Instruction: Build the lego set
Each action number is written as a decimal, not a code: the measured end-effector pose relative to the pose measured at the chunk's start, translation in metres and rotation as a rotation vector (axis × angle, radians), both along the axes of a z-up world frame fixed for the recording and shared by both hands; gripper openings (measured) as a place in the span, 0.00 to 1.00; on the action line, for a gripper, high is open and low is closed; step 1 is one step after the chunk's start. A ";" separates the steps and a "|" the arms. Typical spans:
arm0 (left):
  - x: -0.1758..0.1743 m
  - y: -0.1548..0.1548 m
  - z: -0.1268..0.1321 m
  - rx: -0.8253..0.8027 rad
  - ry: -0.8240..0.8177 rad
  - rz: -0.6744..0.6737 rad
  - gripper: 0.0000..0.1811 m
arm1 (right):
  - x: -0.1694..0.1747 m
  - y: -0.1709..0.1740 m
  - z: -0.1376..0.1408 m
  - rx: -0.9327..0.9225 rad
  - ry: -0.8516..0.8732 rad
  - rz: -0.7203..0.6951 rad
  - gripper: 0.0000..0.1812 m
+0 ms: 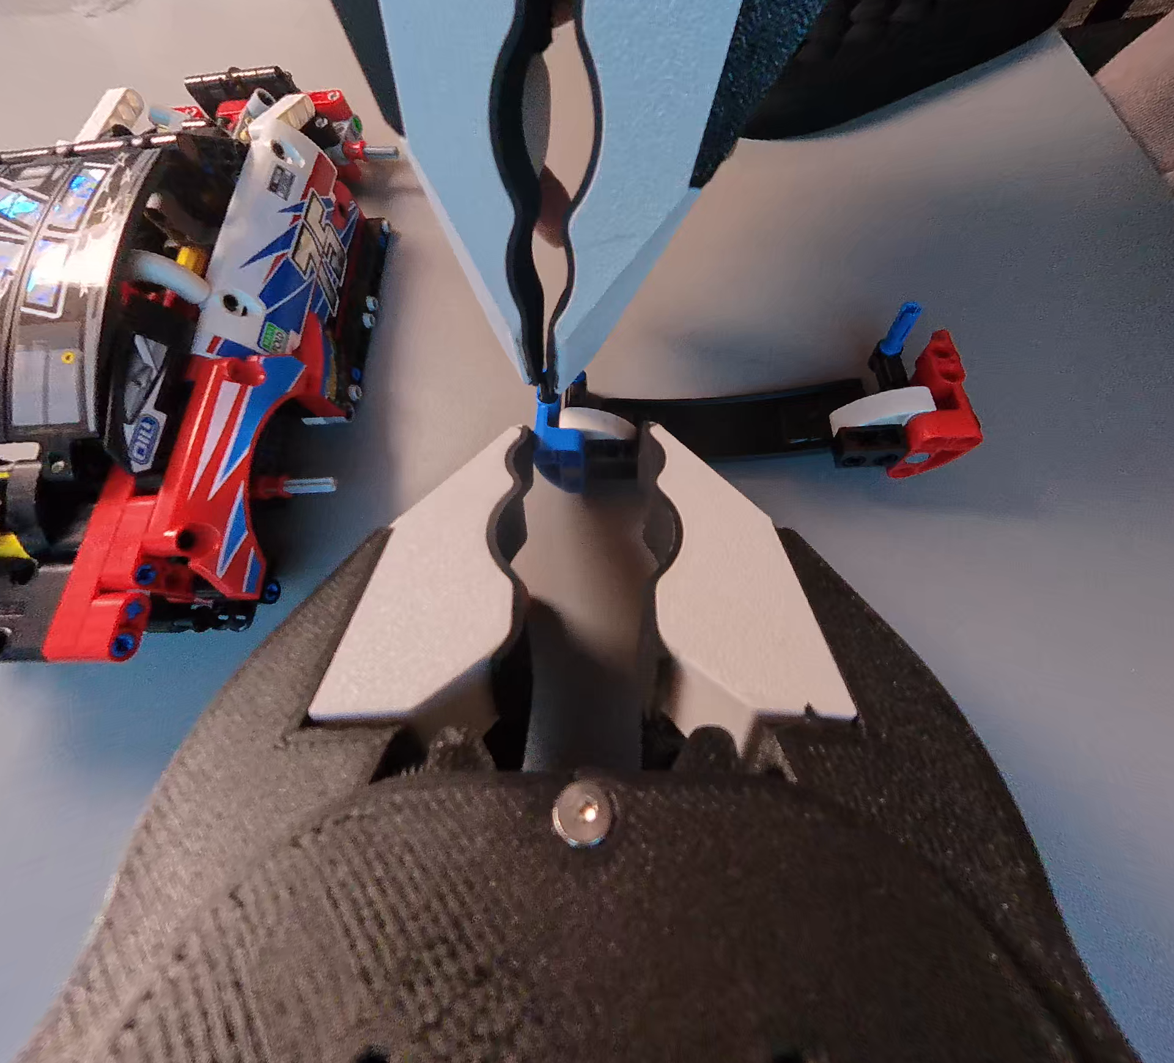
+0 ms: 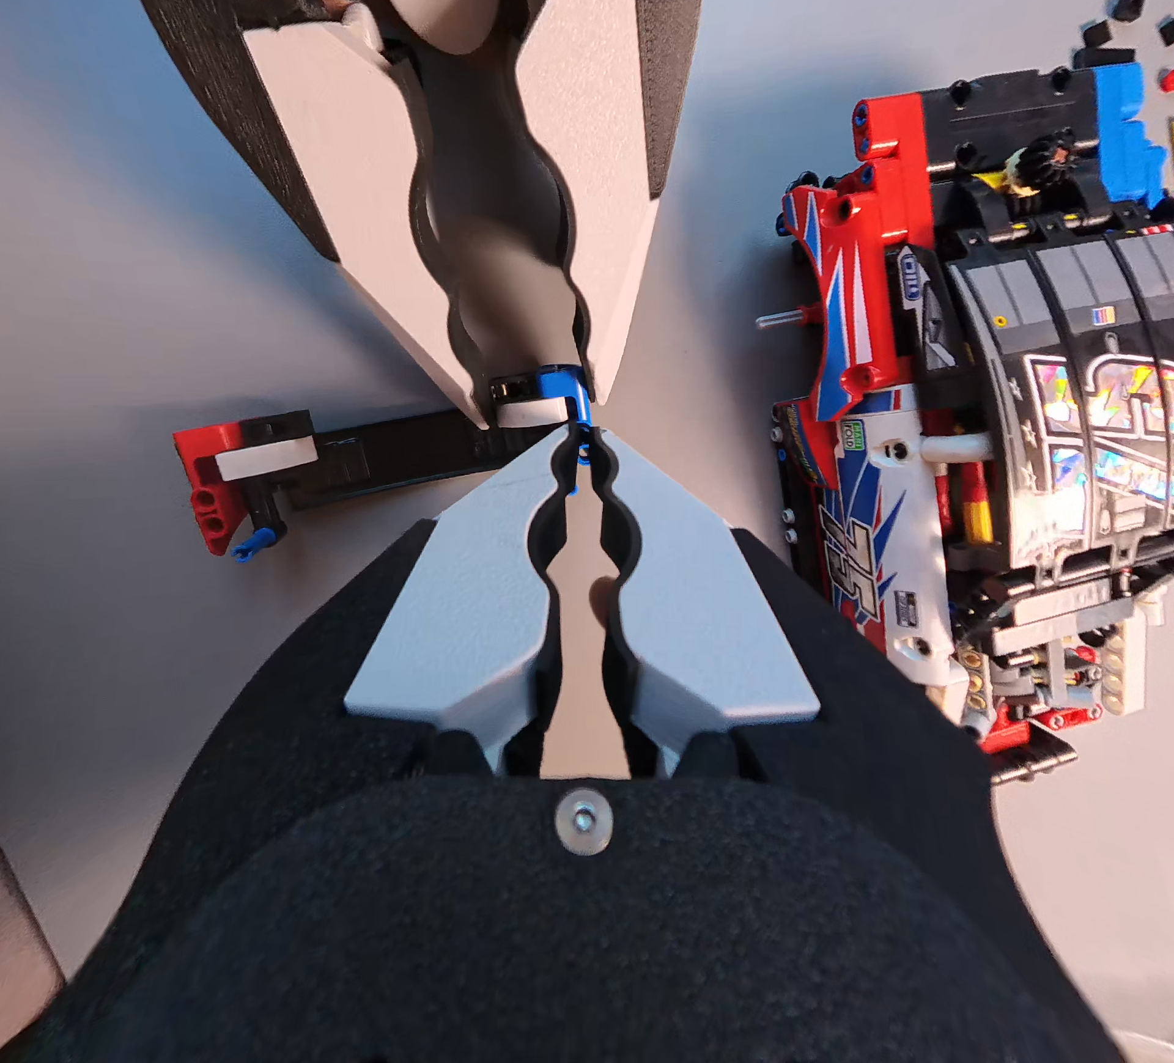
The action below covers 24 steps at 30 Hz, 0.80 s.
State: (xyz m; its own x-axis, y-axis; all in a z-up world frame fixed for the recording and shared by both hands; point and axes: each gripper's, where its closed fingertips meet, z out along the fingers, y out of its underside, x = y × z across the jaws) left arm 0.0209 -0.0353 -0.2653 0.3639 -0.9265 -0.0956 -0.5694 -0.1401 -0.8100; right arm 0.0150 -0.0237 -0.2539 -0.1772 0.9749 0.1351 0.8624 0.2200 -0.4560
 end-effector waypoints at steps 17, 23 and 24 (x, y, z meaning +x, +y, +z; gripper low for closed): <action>-0.072 -0.072 -0.002 -0.244 0.067 0.063 0.12 | 0.036 -0.001 0.040 -0.103 0.519 -0.207 0.04; -0.076 -0.077 -0.013 -0.212 0.152 0.141 0.08 | 0.025 -0.008 0.038 -0.107 0.536 -0.155 0.03; -0.075 -0.078 -0.013 -0.204 0.164 0.138 0.07 | 0.022 -0.010 0.038 -0.104 0.535 -0.142 0.03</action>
State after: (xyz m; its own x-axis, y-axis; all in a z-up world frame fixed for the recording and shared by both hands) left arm -0.0545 -0.1129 -0.2784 0.4832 -0.8753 0.0197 -0.6545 -0.3761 -0.6559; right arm 0.0374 -0.0335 -0.2156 0.0236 0.9971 0.0722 0.5228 0.0493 -0.8510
